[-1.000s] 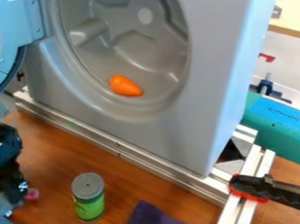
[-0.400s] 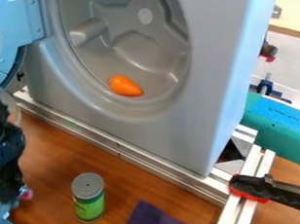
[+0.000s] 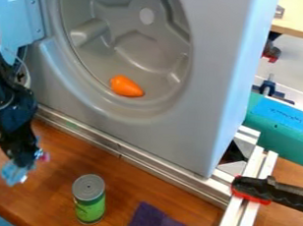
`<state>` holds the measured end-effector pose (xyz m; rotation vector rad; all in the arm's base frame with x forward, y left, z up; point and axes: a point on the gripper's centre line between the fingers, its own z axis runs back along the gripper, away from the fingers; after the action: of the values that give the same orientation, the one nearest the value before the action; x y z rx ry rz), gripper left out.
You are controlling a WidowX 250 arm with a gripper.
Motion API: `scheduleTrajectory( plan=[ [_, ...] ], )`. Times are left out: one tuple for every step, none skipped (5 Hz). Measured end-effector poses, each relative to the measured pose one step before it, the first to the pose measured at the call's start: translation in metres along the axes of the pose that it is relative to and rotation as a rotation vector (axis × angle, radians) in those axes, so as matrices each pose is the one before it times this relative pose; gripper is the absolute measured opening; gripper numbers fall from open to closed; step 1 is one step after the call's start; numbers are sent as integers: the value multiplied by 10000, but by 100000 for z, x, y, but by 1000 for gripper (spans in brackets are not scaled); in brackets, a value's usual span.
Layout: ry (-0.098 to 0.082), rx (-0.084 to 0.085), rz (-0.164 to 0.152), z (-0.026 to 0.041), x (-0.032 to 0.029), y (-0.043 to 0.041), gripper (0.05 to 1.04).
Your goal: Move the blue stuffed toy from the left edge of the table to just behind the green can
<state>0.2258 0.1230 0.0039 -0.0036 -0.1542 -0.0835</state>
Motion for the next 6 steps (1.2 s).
scheduleTrajectory(
  plan=[
    [-852, 155, -71, -1415, 2156, 522, 384],
    [-175, -125, -356, -1618, 2310, -855, 384],
    [82, -65, 81, -1773, 2099, -60, 384],
    [635, -55, 210, -1873, 813, 234, 384],
    [777, 466, 408, -1204, -414, 1164, 384],
    [612, 528, 71, -701, 148, 264, 384]
  ],
)
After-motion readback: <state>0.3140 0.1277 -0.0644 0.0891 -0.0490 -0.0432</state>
